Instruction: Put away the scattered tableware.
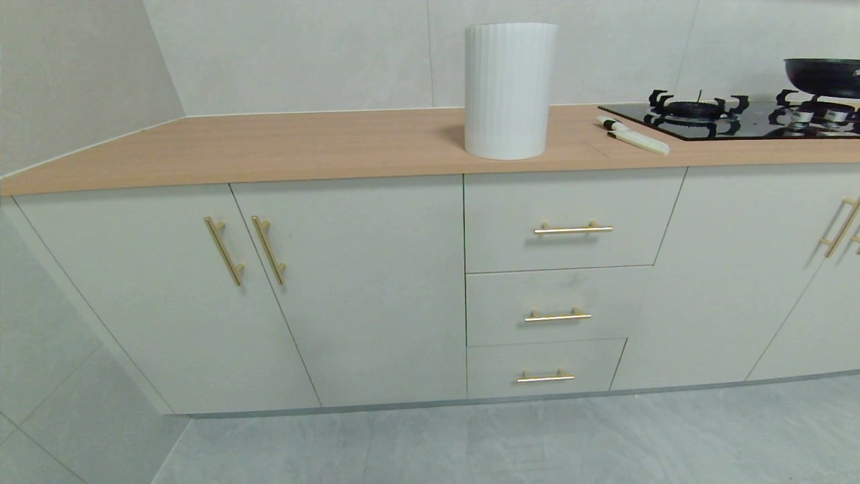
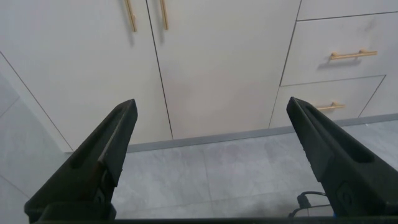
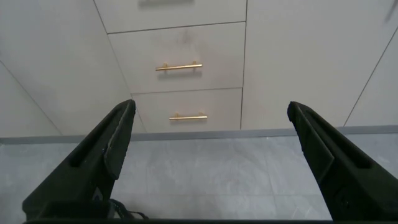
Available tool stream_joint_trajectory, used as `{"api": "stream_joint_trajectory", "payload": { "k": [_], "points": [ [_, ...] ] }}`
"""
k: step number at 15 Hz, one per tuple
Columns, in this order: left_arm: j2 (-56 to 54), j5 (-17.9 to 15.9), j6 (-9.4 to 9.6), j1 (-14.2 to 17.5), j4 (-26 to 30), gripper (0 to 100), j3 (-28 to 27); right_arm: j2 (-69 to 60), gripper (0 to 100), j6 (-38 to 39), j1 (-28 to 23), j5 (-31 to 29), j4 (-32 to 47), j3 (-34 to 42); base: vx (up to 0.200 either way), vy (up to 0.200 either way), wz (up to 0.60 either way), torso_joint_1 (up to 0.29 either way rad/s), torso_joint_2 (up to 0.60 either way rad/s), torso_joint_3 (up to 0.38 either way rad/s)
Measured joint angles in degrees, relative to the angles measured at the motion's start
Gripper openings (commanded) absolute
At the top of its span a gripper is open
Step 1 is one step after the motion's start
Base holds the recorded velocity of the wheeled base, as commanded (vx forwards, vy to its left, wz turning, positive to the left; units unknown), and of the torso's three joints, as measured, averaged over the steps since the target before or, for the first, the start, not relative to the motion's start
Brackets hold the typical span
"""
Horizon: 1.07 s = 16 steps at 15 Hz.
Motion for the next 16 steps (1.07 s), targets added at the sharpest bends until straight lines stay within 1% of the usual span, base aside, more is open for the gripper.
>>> {"api": "stream_joint_trajectory", "payload": {
  "k": [3,5,6,7,8,9,10,12,16],
  "points": [
    [0.0,0.0,-0.02,0.0,0.0,100,0.0,0.1,100,-0.7,0.0,0.6,-0.1,0.1,0.000,0.000,0.00,0.000,0.00,0.000],
    [0.0,0.0,0.00,0.0,0.0,100,0.0,0.1,100,-0.8,0.0,-0.2,-0.4,0.2,0.000,0.000,0.00,0.000,0.00,0.000],
    [0.0,0.0,-0.02,0.0,0.0,100,0.0,0.1,100,-0.9,0.0,-1.9,-0.6,0.2,0.000,0.000,0.00,0.000,0.00,0.000],
    [0.0,0.0,0.00,0.0,0.0,100,0.0,0.1,100,-1.1,0.0,-5.2,-1.2,0.4,0.000,0.000,0.00,0.000,0.00,0.000],
    [0.0,0.0,0.00,0.0,0.0,100,0.0,0.1,100,-2.4,0.0,-7.1,-2.0,1.0,0.000,0.000,0.00,0.000,0.00,0.000],
    [0.0,0.0,-0.02,0.0,0.0,100,0.0,0.1,100,-4.4,-0.1,-7.5,-2.2,1.5,0.000,0.000,0.00,0.000,0.00,0.000],
    [0.0,0.0,0.00,0.0,0.0,100,0.0,0.1,100,-5.8,-0.1,-6.1,-2.5,1.7,0.000,0.000,0.00,0.000,0.00,0.000],
    [0.0,0.0,0.05,0.0,0.0,100,0.0,0.1,100,-5.8,-0.1,-4.7,-2.6,1.9,0.000,0.000,0.00,0.000,0.00,0.000],
    [0.0,0.0,0.24,0.0,0.0,100,0.0,0.1,100,-4.5,-0.1,-4.6,-2.5,2.1,0.000,0.000,0.00,0.000,0.00,0.000]
  ]
}}
